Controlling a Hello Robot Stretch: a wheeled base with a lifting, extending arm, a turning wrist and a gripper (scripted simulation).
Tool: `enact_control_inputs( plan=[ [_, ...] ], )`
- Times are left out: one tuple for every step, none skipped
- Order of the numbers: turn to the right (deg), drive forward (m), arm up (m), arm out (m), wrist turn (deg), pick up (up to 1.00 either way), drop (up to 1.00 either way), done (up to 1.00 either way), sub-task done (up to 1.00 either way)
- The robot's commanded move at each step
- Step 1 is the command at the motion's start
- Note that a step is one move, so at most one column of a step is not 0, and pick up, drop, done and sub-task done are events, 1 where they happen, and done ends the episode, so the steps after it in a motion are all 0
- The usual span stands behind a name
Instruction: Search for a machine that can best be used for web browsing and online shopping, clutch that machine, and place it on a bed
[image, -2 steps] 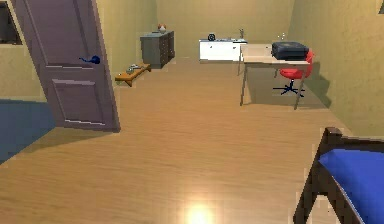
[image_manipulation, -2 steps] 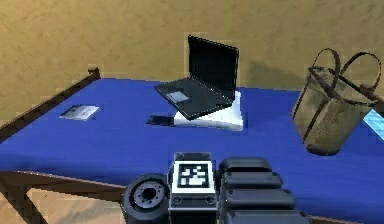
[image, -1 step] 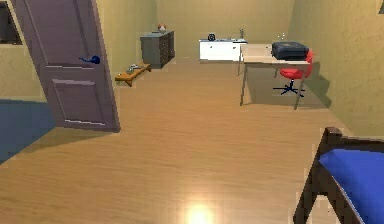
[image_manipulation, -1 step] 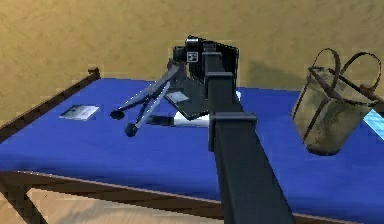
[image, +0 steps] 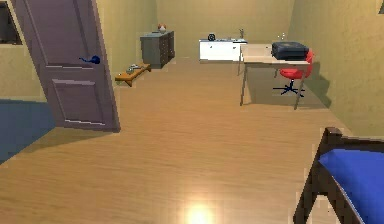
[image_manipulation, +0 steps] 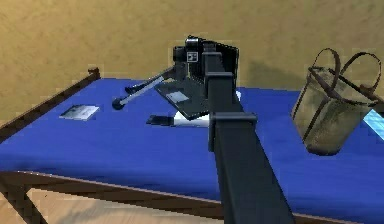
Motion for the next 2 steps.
enact_control_inputs(
  plan=[
    [0.0,0.0,0.0,0.0,45.0,0.0,0.0,0.0,0.0],
    [0.0,0.0,0.0,0.0,42.0,0.0,0.0,0.0,0.0]
  ],
)
